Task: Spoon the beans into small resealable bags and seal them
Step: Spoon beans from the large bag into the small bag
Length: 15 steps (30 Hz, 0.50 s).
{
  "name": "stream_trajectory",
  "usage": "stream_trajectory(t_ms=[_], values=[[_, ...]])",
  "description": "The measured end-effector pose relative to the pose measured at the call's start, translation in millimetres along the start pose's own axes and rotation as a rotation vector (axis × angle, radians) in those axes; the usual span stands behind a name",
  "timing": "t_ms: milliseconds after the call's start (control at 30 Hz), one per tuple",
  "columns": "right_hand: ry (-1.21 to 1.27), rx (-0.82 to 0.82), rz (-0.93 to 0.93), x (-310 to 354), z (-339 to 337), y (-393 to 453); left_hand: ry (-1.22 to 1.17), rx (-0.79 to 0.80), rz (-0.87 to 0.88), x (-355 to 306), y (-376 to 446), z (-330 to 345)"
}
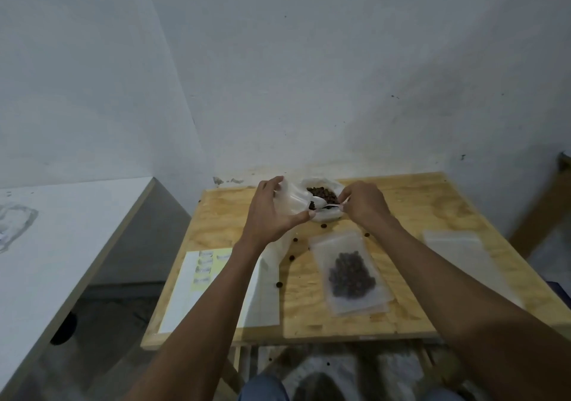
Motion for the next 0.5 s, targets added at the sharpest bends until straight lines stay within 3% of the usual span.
stream_trajectory(t_ms=[333,500], values=[[0.014,-0.175,0.032,-10,-18,9,-0.185,-0.031,-0.107,12,11,28],[-0.013,-0.131,0.063,-8,-1,4,-0.252,-0.024,-0.162,15,18,45]])
Point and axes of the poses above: each hand's wrist, its own y-axis towards the middle knuckle, its own z-axis out of the palm, x = y × z, the point moved 6 cm from there along y, towards the middle knuckle, and after that the axes turned 11 degrees about z, right-handed, at the moved point
